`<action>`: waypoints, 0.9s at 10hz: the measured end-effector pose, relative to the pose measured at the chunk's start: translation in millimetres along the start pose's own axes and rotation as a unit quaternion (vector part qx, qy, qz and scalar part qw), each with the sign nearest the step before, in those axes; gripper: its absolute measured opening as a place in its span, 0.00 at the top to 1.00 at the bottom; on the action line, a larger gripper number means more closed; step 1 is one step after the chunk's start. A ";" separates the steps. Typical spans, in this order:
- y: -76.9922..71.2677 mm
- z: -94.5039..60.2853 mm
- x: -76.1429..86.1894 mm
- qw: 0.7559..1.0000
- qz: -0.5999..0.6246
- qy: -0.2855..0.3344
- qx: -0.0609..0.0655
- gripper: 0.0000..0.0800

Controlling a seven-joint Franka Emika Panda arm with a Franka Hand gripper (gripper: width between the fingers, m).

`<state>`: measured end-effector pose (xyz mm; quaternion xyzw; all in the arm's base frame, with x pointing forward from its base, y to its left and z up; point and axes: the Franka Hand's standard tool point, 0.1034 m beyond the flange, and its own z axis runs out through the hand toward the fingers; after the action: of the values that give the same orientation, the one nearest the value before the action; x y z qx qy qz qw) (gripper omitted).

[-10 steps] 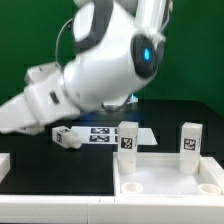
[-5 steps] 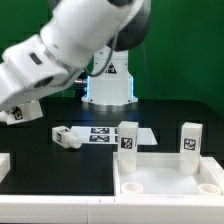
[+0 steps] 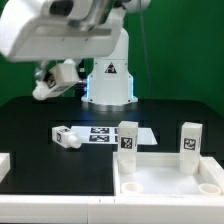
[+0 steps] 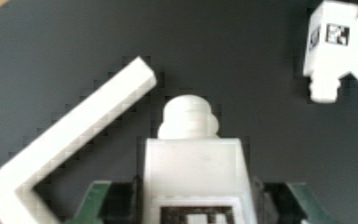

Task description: Assemble square table

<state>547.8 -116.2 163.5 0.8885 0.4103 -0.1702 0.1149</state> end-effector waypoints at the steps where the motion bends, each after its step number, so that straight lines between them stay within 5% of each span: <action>1: -9.9 7.8 -9.8 1.000 -0.004 0.022 0.009 0.65; 3: 2.3 4.4 -12.5 0.997 0.005 0.081 -0.002 0.65; 4: -1.4 -1.0 -6.8 0.994 0.029 0.103 0.011 0.65; 7: -12.2 -44.4 48.8 0.976 0.109 0.181 0.050 0.65; 8: -10.4 -61.7 71.0 0.963 0.151 0.216 0.058 0.65; 9: -9.6 -71.1 87.7 0.953 0.175 0.243 0.052 0.65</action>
Offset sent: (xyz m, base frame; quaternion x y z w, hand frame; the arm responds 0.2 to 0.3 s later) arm -0.0025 0.0316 0.0049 0.0732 0.1344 0.1143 0.9816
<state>608.3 -25.1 193.1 0.9656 0.2546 0.0523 -0.0065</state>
